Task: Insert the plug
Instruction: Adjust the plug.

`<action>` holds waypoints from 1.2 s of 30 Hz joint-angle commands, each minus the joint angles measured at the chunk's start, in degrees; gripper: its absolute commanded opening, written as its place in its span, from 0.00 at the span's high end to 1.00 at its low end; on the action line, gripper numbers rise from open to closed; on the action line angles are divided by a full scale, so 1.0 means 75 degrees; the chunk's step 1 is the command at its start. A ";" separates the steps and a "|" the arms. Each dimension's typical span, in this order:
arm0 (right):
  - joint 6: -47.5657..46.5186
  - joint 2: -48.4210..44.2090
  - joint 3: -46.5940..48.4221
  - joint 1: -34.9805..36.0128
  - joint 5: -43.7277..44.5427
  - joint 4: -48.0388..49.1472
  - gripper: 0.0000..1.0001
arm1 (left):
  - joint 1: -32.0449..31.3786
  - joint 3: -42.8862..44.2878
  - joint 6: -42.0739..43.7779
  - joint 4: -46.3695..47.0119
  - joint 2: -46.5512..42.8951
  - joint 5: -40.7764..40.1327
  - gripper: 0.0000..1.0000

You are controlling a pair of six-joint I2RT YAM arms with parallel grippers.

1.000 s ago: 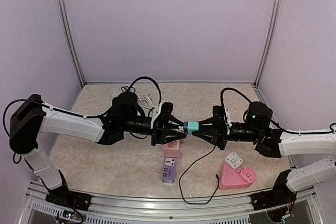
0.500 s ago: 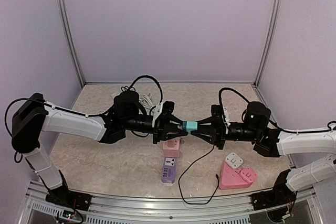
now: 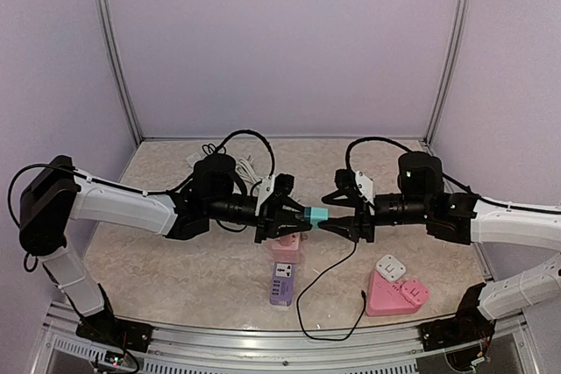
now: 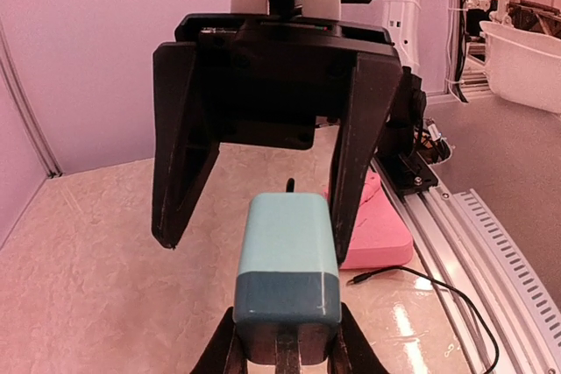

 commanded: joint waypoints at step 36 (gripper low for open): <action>-0.0088 0.1295 -0.1540 -0.0569 -0.0147 0.1599 1.00 | 0.0505 -0.1775 0.0141 -0.0637 -0.0304 -0.1687 0.01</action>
